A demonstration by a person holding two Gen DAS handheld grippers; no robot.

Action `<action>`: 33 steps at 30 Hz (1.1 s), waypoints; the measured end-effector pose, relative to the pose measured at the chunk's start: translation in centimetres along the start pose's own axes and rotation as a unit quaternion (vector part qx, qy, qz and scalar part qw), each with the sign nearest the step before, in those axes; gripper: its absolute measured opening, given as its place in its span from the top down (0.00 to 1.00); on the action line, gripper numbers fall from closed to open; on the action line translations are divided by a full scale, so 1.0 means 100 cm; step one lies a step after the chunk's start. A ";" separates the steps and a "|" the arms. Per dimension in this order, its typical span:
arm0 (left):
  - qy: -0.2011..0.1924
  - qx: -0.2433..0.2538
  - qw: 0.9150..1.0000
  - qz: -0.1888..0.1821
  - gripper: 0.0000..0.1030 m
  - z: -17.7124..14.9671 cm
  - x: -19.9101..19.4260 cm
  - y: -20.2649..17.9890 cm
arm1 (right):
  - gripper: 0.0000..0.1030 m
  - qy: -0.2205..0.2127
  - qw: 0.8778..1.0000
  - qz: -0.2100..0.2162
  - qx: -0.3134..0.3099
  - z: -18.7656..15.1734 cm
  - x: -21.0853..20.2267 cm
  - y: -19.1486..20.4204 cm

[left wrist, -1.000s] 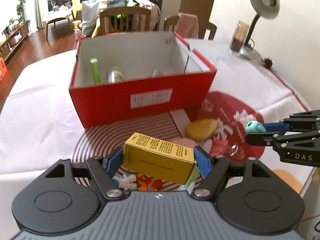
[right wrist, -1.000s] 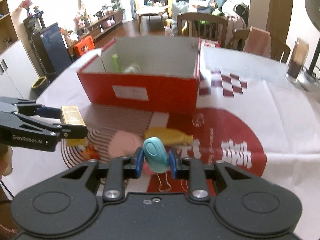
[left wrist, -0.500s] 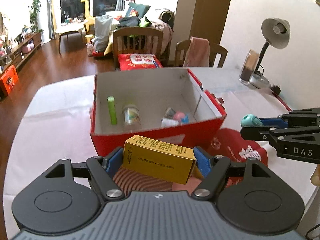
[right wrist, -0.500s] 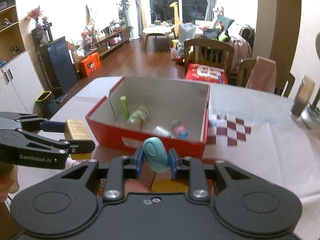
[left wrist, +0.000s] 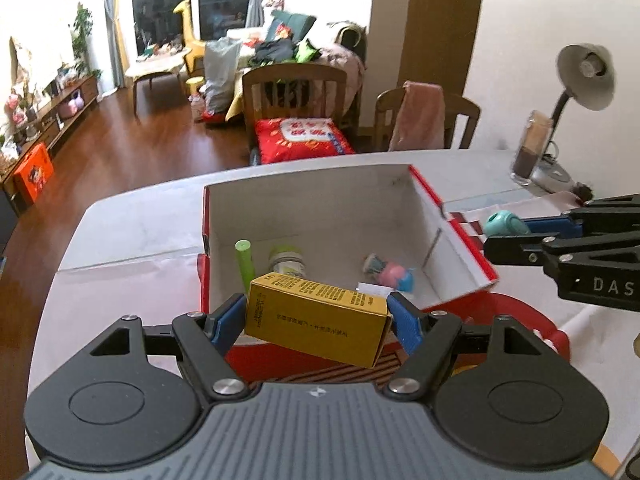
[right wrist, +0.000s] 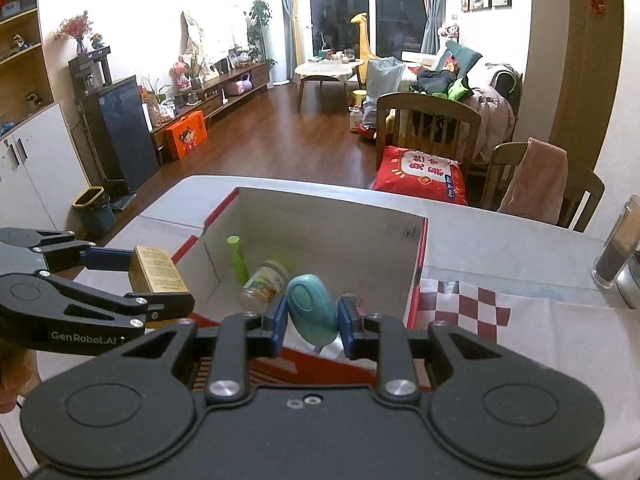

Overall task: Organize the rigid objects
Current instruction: 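Carry the yellow box and teal case into the red box and open both tools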

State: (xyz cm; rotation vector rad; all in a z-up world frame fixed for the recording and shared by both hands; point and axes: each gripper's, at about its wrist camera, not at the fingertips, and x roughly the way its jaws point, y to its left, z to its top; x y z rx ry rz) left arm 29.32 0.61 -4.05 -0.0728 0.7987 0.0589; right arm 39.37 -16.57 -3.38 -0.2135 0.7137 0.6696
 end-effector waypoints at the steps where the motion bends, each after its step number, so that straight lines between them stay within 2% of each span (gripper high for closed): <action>1: 0.005 -0.005 1.000 0.001 0.26 0.003 0.006 0.002 | 0.74 0.003 1.000 -0.001 -0.002 0.003 0.006 -0.002; 9: 0.041 -0.025 0.999 0.012 0.26 0.018 0.059 0.007 | 0.74 0.039 0.999 0.006 -0.023 0.021 0.063 -0.018; 17: 0.070 -0.009 0.997 0.019 0.26 0.033 0.104 -0.007 | 0.74 0.076 0.996 -0.003 -0.041 0.033 0.126 -0.030; 22: 0.090 0.009 0.996 0.027 0.26 0.039 0.131 -0.017 | 0.74 0.110 0.993 -0.001 -0.030 0.038 0.160 -0.035; 33: 0.136 0.014 0.990 0.021 0.26 0.042 0.163 -0.026 | 0.74 0.176 0.984 0.006 -0.029 0.036 0.203 -0.036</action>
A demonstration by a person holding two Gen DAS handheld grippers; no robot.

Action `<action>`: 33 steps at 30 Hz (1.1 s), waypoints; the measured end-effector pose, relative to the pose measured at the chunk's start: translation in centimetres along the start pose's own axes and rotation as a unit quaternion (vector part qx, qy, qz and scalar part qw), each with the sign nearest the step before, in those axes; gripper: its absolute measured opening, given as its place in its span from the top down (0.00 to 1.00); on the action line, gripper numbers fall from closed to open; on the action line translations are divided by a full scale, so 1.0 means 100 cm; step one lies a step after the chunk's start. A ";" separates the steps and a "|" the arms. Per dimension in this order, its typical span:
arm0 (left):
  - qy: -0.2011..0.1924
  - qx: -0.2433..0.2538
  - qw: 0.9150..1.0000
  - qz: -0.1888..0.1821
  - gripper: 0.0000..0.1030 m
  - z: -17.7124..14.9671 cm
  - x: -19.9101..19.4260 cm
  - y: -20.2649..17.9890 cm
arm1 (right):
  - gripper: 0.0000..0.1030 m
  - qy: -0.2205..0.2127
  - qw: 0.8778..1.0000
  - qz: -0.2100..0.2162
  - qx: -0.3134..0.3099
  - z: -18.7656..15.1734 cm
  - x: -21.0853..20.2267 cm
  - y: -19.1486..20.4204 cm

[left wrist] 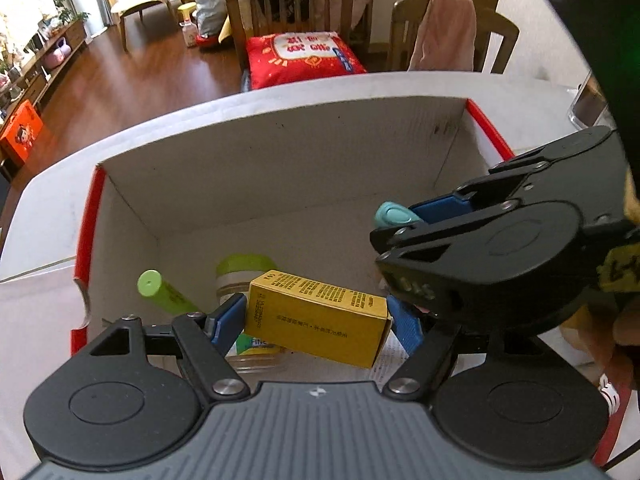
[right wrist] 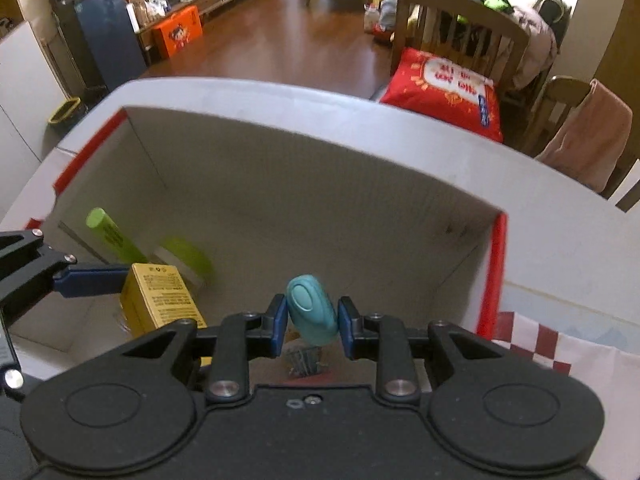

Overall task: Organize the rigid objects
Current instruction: 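Carry the yellow box and teal case into the red box and open both tools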

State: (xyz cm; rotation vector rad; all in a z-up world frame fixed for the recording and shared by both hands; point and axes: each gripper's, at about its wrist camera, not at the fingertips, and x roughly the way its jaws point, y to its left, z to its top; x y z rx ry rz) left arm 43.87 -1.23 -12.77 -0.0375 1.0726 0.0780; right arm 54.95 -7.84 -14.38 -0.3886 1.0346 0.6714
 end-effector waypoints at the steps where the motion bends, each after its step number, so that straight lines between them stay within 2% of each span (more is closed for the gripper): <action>1: 0.003 0.001 1.000 0.000 0.26 0.002 0.002 -0.001 | 0.74 0.003 1.000 -0.001 0.000 0.000 0.002 0.000; 8: 0.014 0.003 1.000 -0.003 0.27 0.002 0.007 -0.002 | 0.74 0.024 1.000 -0.004 0.002 -0.005 0.011 0.002; 16: 0.019 -0.005 1.000 -0.007 0.27 0.006 0.015 -0.002 | 0.74 0.028 1.000 0.008 0.009 -0.007 0.011 0.001; 20: 0.015 -0.010 1.000 -0.010 0.27 0.008 0.013 -0.001 | 0.71 0.029 0.999 0.012 0.013 -0.005 0.008 -0.002; 33: -0.006 -0.026 0.999 -0.022 0.27 -0.001 -0.015 0.001 | 0.58 -0.010 1.000 0.017 0.023 -0.003 -0.027 -0.004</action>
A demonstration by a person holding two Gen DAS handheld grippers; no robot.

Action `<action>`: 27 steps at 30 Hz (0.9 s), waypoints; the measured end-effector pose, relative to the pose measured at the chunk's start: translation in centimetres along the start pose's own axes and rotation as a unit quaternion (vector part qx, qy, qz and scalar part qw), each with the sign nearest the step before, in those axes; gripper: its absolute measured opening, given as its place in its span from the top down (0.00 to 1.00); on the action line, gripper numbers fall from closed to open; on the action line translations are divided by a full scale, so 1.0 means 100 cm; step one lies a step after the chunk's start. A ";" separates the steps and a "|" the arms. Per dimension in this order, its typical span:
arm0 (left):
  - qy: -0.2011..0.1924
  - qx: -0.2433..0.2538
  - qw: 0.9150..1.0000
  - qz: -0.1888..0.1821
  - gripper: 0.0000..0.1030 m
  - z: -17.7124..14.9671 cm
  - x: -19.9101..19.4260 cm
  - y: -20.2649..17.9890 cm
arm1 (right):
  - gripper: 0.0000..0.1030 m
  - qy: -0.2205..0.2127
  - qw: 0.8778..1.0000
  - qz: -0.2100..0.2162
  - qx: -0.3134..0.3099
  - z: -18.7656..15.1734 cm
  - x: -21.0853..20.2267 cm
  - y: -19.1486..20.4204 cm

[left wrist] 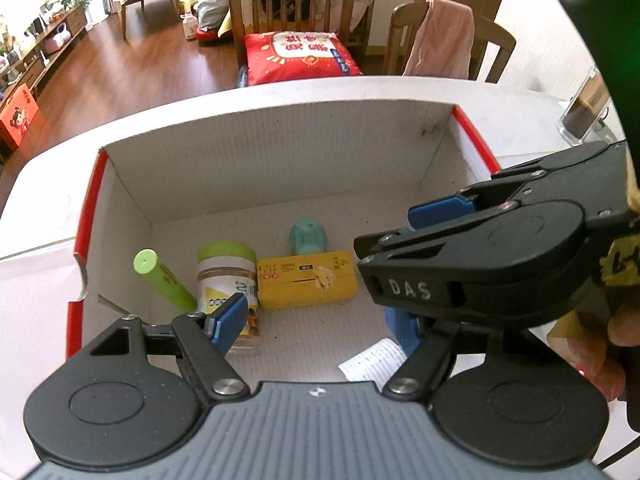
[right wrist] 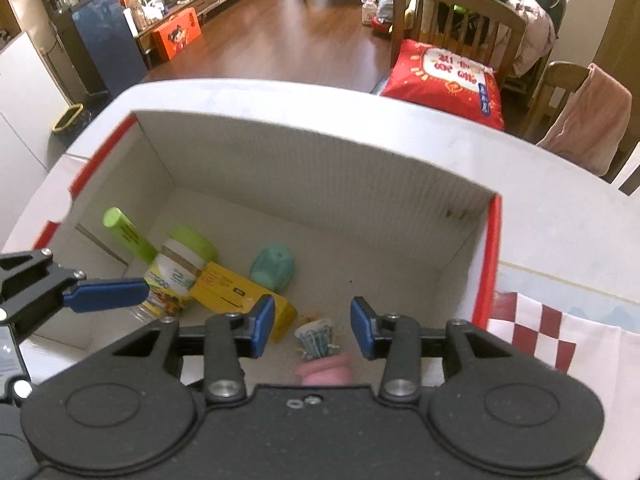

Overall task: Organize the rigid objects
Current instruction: 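Carry the yellow box and teal case into the red box and open both tools, then withdraw both tools from the box back toward the pile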

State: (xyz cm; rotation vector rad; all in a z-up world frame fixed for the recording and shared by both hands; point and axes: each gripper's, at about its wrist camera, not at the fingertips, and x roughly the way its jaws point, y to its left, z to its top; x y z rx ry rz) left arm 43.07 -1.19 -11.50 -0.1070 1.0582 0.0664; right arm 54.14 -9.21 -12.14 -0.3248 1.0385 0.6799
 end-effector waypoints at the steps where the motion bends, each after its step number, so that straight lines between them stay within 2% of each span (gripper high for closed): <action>1: -0.003 0.000 1.000 0.000 0.27 0.000 -0.003 0.000 | 0.58 -0.004 1.000 0.001 0.002 -0.001 -0.004 0.000; 15: -0.044 -0.007 0.999 -0.002 0.27 -0.021 -0.059 0.002 | 0.51 -0.060 0.998 0.010 0.005 -0.019 -0.070 0.017; 27: -0.079 -0.010 0.997 -0.015 0.26 -0.050 -0.110 0.014 | 0.44 -0.091 0.996 0.019 0.018 -0.055 -0.114 0.036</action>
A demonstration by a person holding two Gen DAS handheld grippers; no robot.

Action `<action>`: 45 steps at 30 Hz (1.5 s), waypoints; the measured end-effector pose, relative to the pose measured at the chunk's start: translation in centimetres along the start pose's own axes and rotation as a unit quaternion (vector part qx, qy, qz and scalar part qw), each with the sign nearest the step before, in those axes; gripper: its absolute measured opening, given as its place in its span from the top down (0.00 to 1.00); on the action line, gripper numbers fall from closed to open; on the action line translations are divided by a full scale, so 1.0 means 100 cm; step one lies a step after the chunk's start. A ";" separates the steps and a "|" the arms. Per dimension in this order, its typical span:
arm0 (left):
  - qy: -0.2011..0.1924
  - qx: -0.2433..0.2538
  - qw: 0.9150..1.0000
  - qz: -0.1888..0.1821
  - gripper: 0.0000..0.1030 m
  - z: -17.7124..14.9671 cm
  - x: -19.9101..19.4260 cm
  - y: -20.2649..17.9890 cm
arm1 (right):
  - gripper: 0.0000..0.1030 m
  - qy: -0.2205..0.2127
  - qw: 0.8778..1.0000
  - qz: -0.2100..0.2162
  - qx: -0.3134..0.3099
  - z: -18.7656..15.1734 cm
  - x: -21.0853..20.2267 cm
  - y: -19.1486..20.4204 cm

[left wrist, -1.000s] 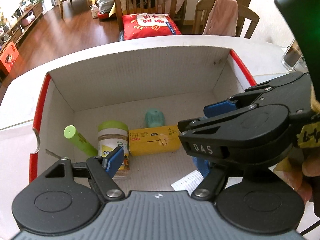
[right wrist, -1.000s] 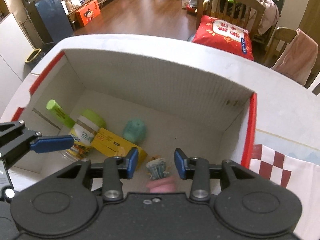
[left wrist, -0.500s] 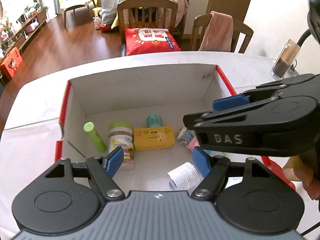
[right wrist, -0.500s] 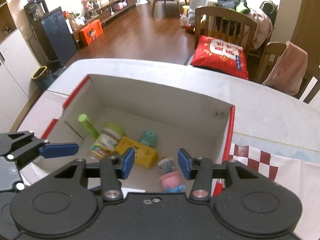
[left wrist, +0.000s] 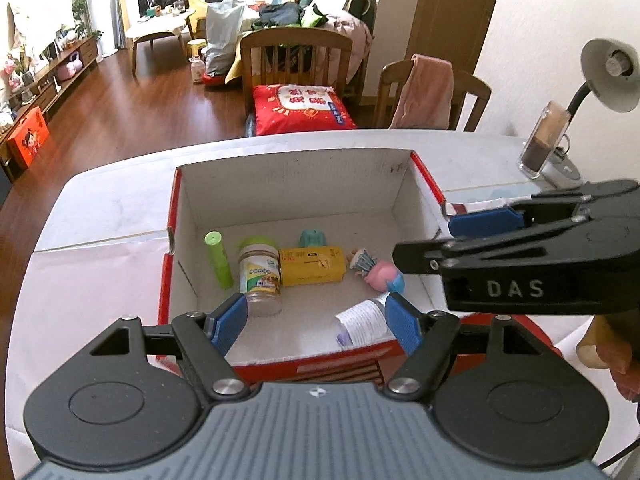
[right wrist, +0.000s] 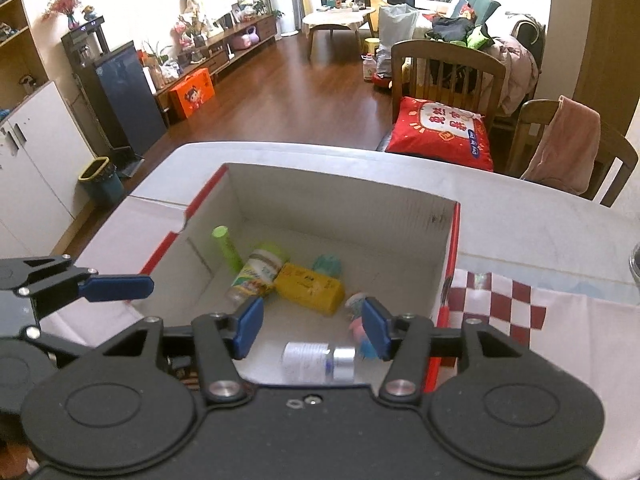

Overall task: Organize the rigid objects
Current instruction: 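Withdraw both tools from the box back toward the pile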

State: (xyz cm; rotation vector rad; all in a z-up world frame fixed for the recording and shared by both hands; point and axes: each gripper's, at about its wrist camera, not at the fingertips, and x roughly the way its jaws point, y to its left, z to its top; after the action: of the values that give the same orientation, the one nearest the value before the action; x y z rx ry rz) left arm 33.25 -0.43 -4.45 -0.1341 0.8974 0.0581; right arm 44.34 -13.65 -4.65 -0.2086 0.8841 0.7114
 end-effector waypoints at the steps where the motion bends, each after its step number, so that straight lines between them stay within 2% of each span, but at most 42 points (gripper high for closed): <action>1: -0.003 -0.002 1.000 -0.005 0.24 -0.002 -0.005 0.002 | 0.44 -0.005 1.000 0.001 0.002 -0.003 -0.005 0.002; 7: -0.019 -0.002 1.000 -0.019 0.23 -0.018 -0.029 0.006 | 0.38 -0.027 0.999 0.004 0.016 -0.022 -0.035 0.010; 13: -0.034 0.012 0.999 -0.013 0.23 -0.036 -0.049 0.009 | 0.28 -0.055 0.998 0.009 0.022 -0.043 -0.064 0.018; 15: -0.038 0.015 0.999 -0.008 0.23 -0.043 -0.056 0.011 | 0.19 -0.064 0.998 0.011 0.027 -0.052 -0.071 0.019; 17: -0.045 0.020 0.999 -0.005 0.22 -0.051 -0.063 0.014 | 0.17 -0.071 0.997 0.013 0.028 -0.061 -0.076 0.022; 20: -0.057 0.028 0.998 0.004 0.21 -0.064 -0.073 0.015 | 0.07 -0.085 0.996 0.016 0.029 -0.073 -0.083 0.025; 23: -0.064 0.031 0.997 0.008 0.21 -0.077 -0.079 0.018 | 0.02 -0.095 0.995 0.018 0.027 -0.087 -0.087 0.028; 28: -0.072 0.031 0.997 0.007 0.21 -0.099 -0.090 0.023 | 0.01 -0.100 0.994 0.024 0.032 -0.113 -0.089 0.033; 32: -0.062 0.008 0.998 0.001 0.21 -0.115 -0.091 0.032 | 0.00 -0.101 0.994 0.018 0.027 -0.136 -0.089 0.038; 36: -0.059 -0.016 0.998 0.011 0.21 -0.133 -0.090 0.041 | 0.00 -0.100 0.995 0.013 0.020 -0.160 -0.088 0.040; 40: -0.052 -0.015 0.998 0.027 0.21 -0.149 -0.084 0.043 | 0.00 -0.080 0.997 0.005 0.012 -0.180 -0.078 0.042; 45: -0.029 -0.033 0.999 0.023 0.21 -0.167 -0.071 0.047 | 0.01 -0.061 0.998 -0.004 -0.001 -0.198 -0.065 0.041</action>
State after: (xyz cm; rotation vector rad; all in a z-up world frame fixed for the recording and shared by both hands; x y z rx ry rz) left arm 15.41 1.92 -9.60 -0.1726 0.8415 0.1334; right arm 26.37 -22.51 -11.68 -0.1681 0.7662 0.7096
